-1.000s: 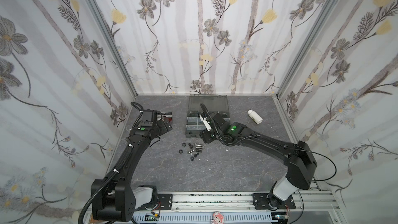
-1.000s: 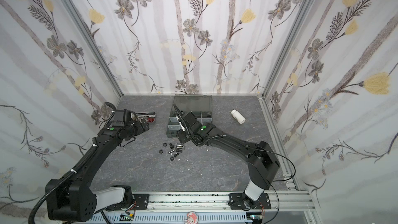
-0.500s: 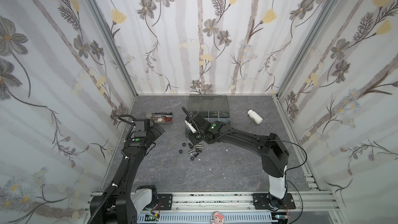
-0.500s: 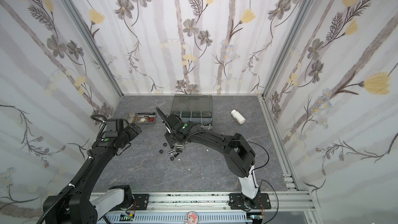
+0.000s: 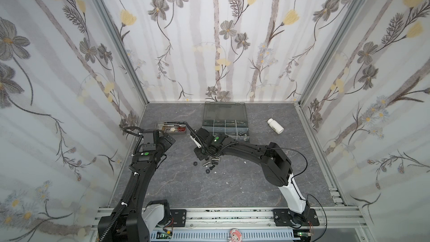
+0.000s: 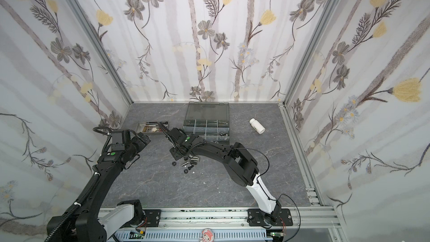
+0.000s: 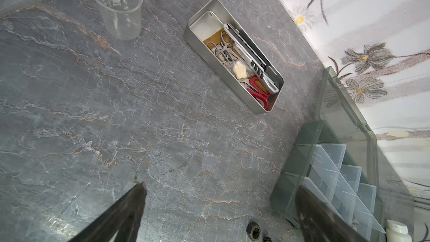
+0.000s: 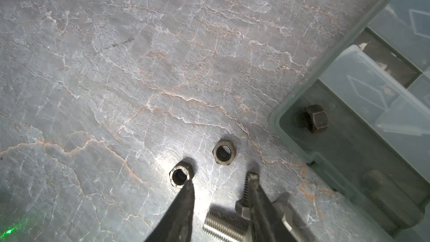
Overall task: Sort the screws and nuts into containers
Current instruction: Pick up the nut from the center of the table.
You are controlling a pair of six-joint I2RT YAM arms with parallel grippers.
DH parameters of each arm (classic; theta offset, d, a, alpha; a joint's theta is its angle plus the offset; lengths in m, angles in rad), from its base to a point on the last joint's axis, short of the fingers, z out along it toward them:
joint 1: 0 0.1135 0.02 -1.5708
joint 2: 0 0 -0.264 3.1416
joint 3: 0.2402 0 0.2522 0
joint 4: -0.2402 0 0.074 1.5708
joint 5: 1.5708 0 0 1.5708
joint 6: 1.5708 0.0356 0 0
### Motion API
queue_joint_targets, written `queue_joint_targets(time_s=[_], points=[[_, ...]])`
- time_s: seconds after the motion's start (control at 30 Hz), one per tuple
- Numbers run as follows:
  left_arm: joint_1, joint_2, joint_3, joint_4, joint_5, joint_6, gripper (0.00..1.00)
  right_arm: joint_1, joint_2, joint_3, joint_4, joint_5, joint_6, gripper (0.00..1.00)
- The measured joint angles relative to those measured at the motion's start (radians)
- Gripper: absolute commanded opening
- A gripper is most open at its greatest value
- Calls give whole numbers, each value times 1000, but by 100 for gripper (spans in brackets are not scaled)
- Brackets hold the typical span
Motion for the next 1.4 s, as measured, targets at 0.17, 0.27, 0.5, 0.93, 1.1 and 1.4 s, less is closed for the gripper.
queue_joint_targets(time_s=[0.17,0.27,0.5,0.93,1.1,1.4], points=[[2,-11,-1,0,0,0,100,2,31,19,-1,12,0,37],[2,-11,-1,0,0,0,100,5,48,21,0,29,3,39],[3,-12,-1,0,0,0,100,18,89,35,1,51,16,41],[3,-13,-1,0,0,0,100,18,145,71,14,80,31,40],[3,-17,-1,0,0,0,100,18,152,73,14,81,35,38],[3,-17,-1,0,0,0,100,11,161,79,22,79,38,25]])
